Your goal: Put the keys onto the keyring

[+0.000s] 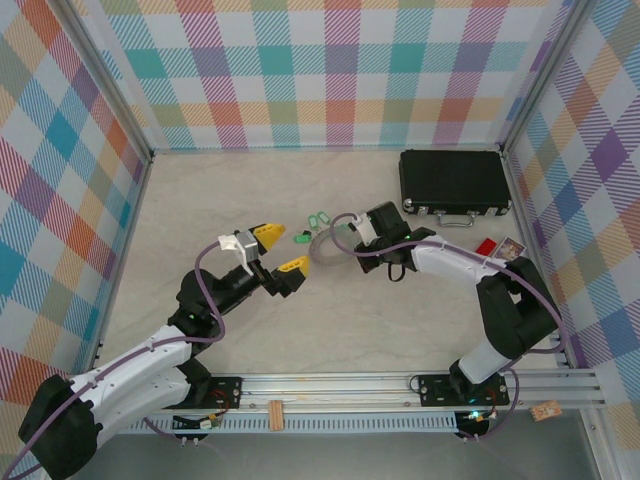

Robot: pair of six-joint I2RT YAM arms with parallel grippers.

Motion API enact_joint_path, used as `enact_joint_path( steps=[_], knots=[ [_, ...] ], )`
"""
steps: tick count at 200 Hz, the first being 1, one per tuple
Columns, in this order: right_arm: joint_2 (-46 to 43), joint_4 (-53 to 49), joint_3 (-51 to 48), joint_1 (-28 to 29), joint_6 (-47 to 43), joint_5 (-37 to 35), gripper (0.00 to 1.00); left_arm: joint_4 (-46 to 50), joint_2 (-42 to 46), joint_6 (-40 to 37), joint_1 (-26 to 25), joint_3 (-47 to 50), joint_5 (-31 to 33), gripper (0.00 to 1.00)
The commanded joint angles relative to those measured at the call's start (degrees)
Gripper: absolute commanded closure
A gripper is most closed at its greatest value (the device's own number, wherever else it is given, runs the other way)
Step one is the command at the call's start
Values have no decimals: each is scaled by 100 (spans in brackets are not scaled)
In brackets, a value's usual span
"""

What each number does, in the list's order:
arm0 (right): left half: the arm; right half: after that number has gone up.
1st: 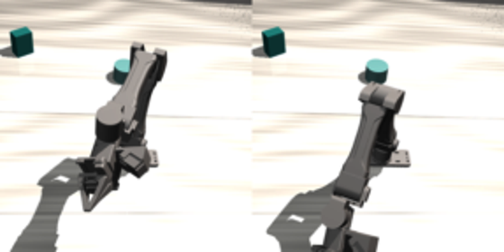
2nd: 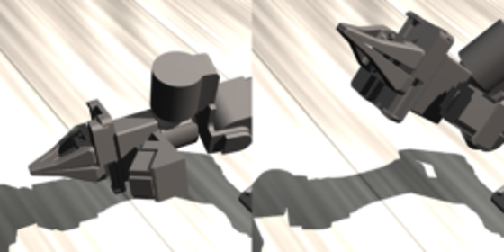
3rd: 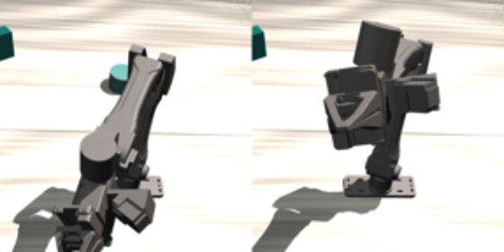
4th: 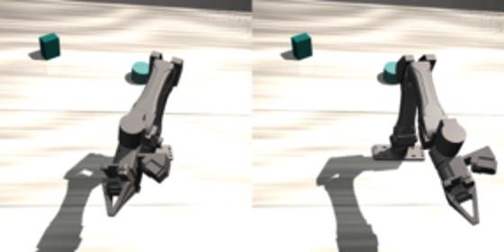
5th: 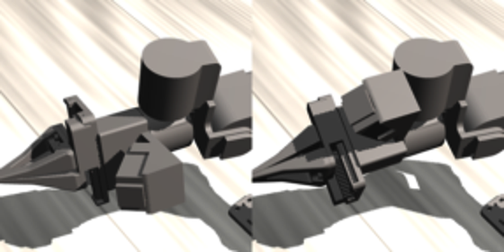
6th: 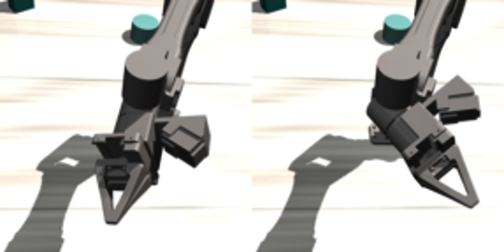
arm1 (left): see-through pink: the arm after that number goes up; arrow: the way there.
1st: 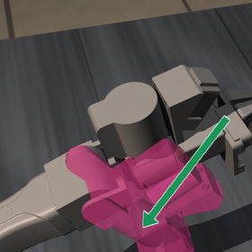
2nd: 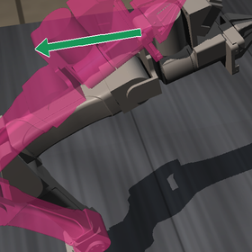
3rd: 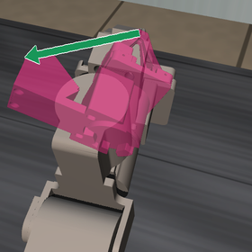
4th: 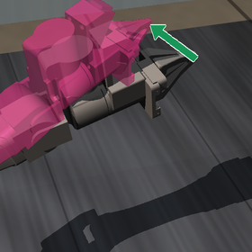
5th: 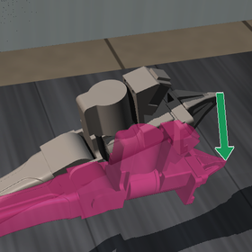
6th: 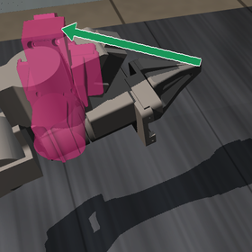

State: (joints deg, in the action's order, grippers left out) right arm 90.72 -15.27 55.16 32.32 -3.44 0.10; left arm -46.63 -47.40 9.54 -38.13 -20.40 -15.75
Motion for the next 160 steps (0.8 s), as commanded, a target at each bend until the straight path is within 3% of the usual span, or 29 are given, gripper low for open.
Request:
enact_joint_path(
  steps=[1, 160],
  knots=[
    [68, -315, -15, -24, 142, -80, 100, -214, 72, 2, -2, 63, 41, 0],
    [323, -1287, 83, -26, 453, -201, 100, -235, 135, 82, -2, 98, 10, 0]
  ],
)
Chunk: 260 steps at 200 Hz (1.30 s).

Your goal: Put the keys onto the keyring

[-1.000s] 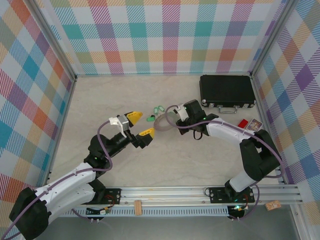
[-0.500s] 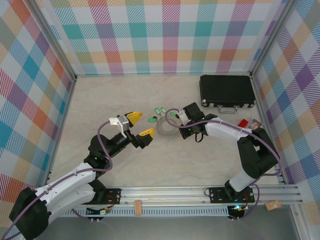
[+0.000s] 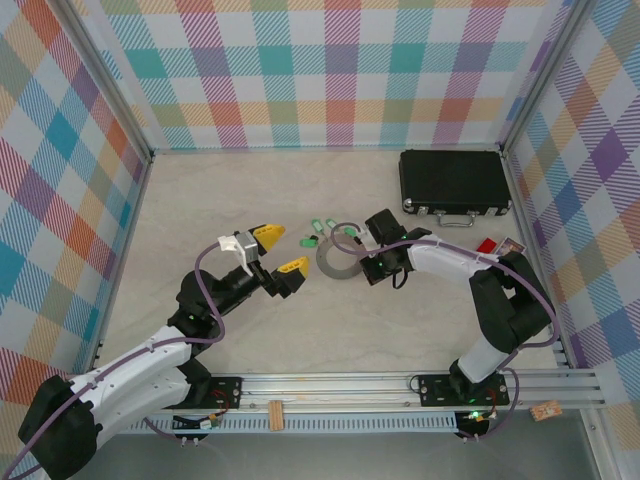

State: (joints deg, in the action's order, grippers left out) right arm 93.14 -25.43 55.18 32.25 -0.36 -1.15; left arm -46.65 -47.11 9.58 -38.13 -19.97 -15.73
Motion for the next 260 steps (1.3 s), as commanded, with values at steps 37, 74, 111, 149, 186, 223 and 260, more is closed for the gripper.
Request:
enact_joint_path(
  steps=[37, 74, 111, 149, 186, 223, 260],
  knots=[
    [133, -390, 72, -54, 220, -120, 100, -256, 106, 91, -2, 54, -14, 0],
    [222, -479, 73, -109, 287, -136, 100, -256, 108, 101, -2, 45, -23, 0],
    [239, -562, 46, -145, 315, -169, 100, -287, 58, 122, -2, 37, -42, 0],
    [317, -603, 87, -166, 302, -123, 96, -317, 25, 140, -2, 28, -53, 0],
    [306, -634, 103, -166, 330, -147, 91, -292, 54, 131, -2, 19, -50, 0],
    [240, -746, 125, -192, 379, -253, 78, -308, 29, 131, -2, 19, -53, 0],
    [196, -810, 127, -237, 449, -386, 78, -309, 38, 130, -2, 25, -54, 0]
  ],
)
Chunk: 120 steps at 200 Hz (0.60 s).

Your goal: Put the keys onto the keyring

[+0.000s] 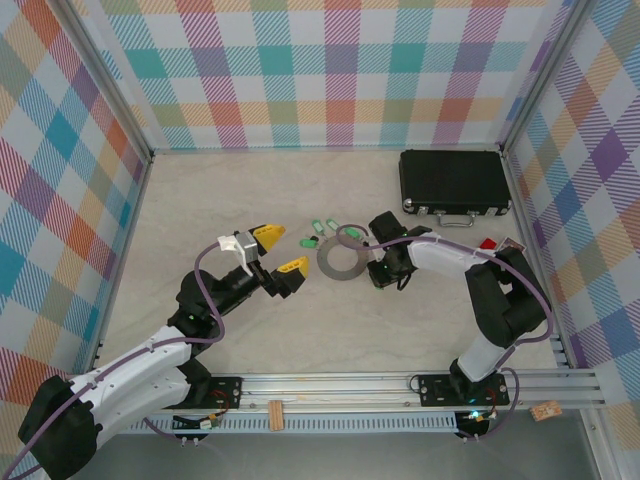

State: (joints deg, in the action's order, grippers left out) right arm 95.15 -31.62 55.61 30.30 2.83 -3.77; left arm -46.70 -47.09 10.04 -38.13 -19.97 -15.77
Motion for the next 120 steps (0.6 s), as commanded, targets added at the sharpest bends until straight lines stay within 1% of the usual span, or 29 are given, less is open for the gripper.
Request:
enact_joint_path(
  steps=[1, 56, 75, 102, 120],
  knots=[
    [-10, -194, 78, -42, 130, -124, 78, -305, 34, 85, -2, 22, -49, 0],
    [-538, -152, 15, -60, 220, -193, 76, -235, 17, 68, 1, 20, 38, 0],
    [-920, -26, -76, -60, 284, -182, 69, -145, -53, 101, -2, -20, 124, 0],
    [-1686, 472, -468, -60, 442, -267, 67, 83, -241, 199, -2, -133, 389, 0],
    [-2257, 908, -763, -61, 455, -417, 56, 535, -380, 276, -2, -323, 742, 0]
  ],
)
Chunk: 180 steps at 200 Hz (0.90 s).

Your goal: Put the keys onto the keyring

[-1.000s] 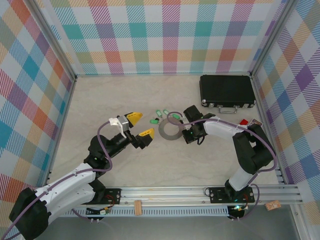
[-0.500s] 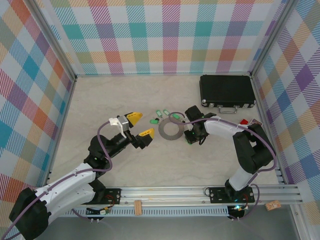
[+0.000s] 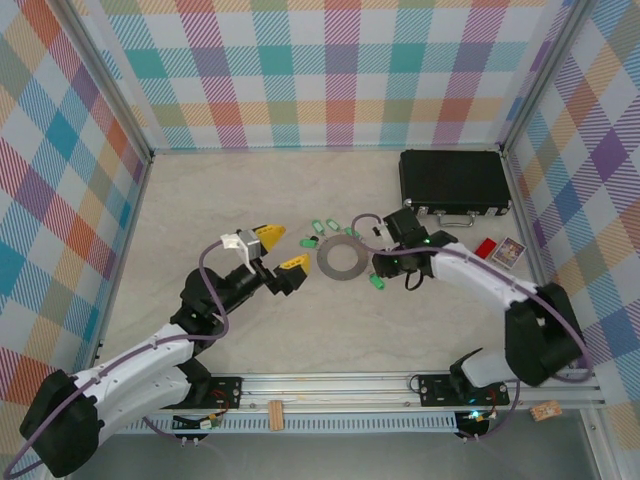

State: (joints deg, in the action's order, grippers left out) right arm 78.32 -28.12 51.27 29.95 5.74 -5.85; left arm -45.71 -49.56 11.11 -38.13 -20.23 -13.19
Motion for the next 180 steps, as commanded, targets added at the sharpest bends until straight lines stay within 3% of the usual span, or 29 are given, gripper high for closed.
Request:
enact_joint_path(
  steps=[1, 30, 40, 47, 108, 143, 180],
  knots=[
    [-608, 586, -346, -25, 165, -226, 55, 469, -142, 170, -2, -310, 502, 0],
    [-1572, 1417, -984, -25, 139, -641, 35, 1609, -474, 395, 5, -767, 1419, 0],
    [-1862, 1724, -1221, -23, 76, -819, 20, 1954, -627, 541, 7, -897, 1804, 0],
    [-2034, 1964, -1368, -31, 32, -978, 0, 2166, -733, 670, 7, -991, 2010, 0],
    [-2245, 3703, -2179, -131, -482, -2507, 1, 3814, -1610, 699, 138, -2029, 3023, 0],
    [-1717, 4369, -2309, -398, -796, -3028, 1, 4291, -1782, 659, 830, -2172, 3527, 0],
    [-1139, 5675, -2767, -895, -1084, -2969, 1, 4706, -2155, -258, 1523, -2284, 3740, 0]
  ],
)
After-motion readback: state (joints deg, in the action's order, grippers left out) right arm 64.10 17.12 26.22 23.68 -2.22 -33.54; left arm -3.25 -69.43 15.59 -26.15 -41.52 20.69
